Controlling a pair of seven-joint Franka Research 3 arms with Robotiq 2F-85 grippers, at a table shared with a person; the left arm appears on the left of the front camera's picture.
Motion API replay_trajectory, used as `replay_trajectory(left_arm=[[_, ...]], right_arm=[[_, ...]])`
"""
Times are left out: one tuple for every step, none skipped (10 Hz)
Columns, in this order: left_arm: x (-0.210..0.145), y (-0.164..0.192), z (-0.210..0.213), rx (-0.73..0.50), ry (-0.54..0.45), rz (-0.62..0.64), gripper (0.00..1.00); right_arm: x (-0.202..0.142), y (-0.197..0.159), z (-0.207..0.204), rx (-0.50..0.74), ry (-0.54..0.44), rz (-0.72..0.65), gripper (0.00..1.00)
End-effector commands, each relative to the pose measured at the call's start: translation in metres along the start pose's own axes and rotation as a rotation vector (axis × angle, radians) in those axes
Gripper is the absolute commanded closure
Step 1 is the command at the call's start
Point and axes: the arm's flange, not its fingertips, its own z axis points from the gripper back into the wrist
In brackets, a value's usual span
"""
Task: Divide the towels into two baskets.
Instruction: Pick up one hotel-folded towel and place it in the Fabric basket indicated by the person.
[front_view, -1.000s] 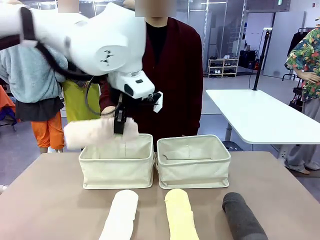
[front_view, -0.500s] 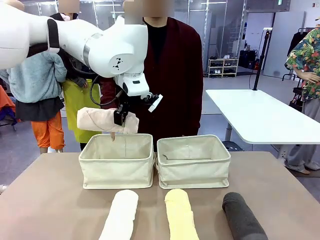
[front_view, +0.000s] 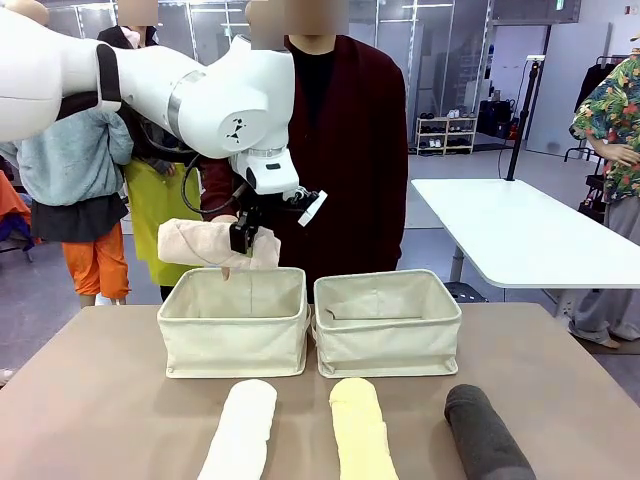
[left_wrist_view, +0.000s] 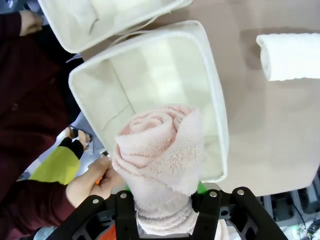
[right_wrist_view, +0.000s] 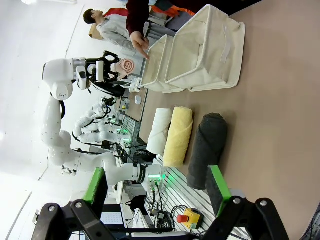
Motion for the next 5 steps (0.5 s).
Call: replay_trajectory(left_arm=[[-0.008, 0.015, -0.025, -0.036, -0.069, -0.067, 0.60], [-0.010, 0.019, -0.043, -0.008, -0.079, -0.058, 0.60], [-0.009, 0.020, -0.059, -0.016, -0.077, -0.056, 0.60], [-0.009, 0.026, -0.075, -0.014, -0.058, -0.035, 0.60], [-0.011, 0.034, -0.089, -0.051, -0.074, -0.009, 0.45]], right_arm=[[-0.001, 0.003, 0.002, 0.011, -0.004, 0.011, 0.00], [-0.001, 0.003, 0.002, 0.011, -0.004, 0.011, 0.00], [-0.001, 0.003, 0.002, 0.011, -0.004, 0.011, 0.00], [-0.001, 0.003, 0.002, 0.011, -0.004, 0.011, 0.00], [-0.001, 0.003, 0.002, 0.011, -0.004, 0.011, 0.00]])
